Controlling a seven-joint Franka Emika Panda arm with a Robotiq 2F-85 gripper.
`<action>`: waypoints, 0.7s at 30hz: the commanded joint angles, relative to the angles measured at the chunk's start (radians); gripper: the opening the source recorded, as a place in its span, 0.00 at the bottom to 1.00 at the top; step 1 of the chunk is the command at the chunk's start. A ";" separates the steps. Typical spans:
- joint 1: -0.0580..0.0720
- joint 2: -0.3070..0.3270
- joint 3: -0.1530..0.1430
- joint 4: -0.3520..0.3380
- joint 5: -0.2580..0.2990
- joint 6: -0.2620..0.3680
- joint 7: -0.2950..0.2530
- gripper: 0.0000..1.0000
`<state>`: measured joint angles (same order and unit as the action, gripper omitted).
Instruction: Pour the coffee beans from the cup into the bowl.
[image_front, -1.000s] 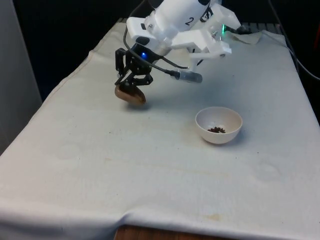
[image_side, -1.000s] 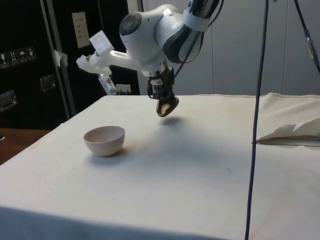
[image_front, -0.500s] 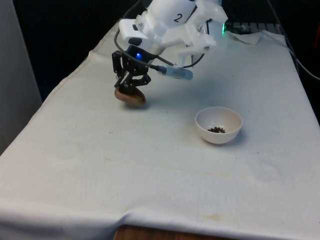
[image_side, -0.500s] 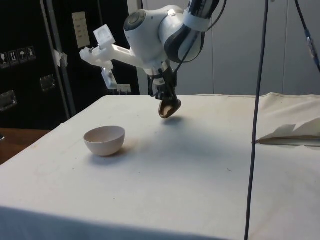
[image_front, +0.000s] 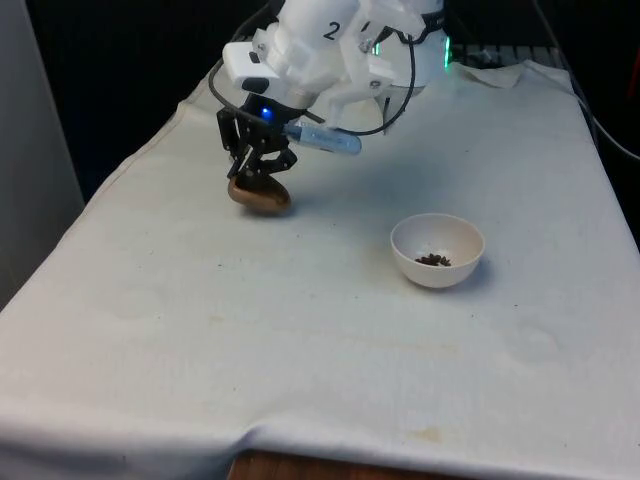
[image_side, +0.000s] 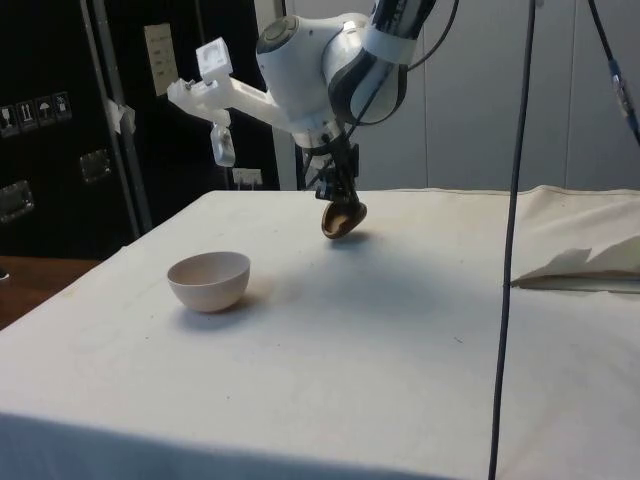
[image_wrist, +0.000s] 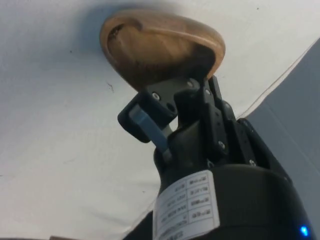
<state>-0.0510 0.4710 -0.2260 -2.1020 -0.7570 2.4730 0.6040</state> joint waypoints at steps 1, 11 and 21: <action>0.000 0.001 -0.003 -0.001 0.010 0.002 -0.010 0.00; -0.016 0.007 -0.014 -0.007 0.117 0.039 -0.119 0.00; -0.012 0.009 -0.028 -0.007 0.227 0.058 -0.227 0.00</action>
<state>-0.0520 0.4830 -0.2660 -2.1030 -0.5430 2.5180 0.3900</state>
